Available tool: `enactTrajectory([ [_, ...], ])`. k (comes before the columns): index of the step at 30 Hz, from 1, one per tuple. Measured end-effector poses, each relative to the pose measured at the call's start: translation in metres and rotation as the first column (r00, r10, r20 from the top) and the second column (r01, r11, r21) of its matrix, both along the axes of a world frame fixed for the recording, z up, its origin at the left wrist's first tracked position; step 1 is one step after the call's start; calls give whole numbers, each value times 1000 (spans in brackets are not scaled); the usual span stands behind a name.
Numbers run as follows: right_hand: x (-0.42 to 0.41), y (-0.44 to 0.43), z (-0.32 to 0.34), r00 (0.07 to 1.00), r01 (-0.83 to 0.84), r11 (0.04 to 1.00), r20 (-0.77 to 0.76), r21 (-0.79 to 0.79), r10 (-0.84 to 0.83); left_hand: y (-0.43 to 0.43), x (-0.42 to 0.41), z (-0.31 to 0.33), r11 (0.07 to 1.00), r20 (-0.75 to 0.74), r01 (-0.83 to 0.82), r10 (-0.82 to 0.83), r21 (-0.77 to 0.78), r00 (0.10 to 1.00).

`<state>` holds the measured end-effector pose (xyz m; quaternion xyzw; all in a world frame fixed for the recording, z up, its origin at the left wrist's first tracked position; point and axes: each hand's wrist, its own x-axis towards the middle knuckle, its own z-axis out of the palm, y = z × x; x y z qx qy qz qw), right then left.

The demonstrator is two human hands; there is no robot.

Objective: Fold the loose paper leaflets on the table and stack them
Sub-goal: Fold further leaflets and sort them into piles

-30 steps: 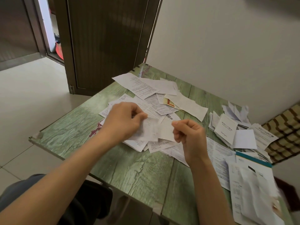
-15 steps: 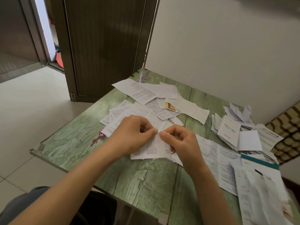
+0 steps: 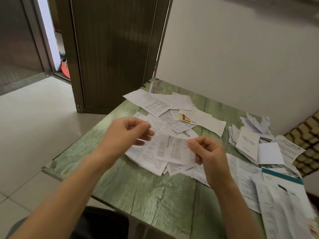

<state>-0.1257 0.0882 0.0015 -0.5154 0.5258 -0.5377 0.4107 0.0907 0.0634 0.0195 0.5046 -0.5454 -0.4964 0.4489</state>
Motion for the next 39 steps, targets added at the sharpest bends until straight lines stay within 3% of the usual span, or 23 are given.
enactTrajectory([
  [4,9,1,0,999,-38,999,10,31,37,8,-31,-9,991,188,118,-106,-56,976],
  [7,7,4,1,999,-39,996,10,86,38,1,-38,-18,987,309,94,-50,-130,950],
  [9,2,16,8,997,6,995,-81,101,3,-1,-43,-14,977,297,104,-45,-186,954],
  [13,-22,51,27,965,113,990,-248,81,-90,14,-68,-7,957,256,233,-184,-175,949],
  [17,-52,84,37,913,286,958,-308,13,-268,31,-89,-4,948,109,286,-273,-140,956],
  [20,-77,115,45,824,504,860,-252,-81,-507,41,-100,-2,925,73,356,-349,-132,934],
  [23,-99,137,51,679,691,704,-186,-165,-710,45,-110,-3,915,86,384,-376,-126,923],
  [26,-119,146,39,547,797,583,-220,-158,-808,50,-120,-2,900,94,415,-405,-133,909],
  [29,-127,148,7,454,811,581,-555,-67,-697,54,-125,-1,887,135,443,-427,-128,894],
  [31,-127,149,-10,381,807,587,-694,-73,-610,54,-126,-1,883,153,452,-433,-125,888],
  [35,-133,146,-20,400,802,596,-704,-41,-587,51,-124,-1,891,174,434,-410,-132,895],
  [39,-137,146,-15,367,808,577,-666,-117,-649,47,-118,-2,901,181,413,-388,-130,904],
])
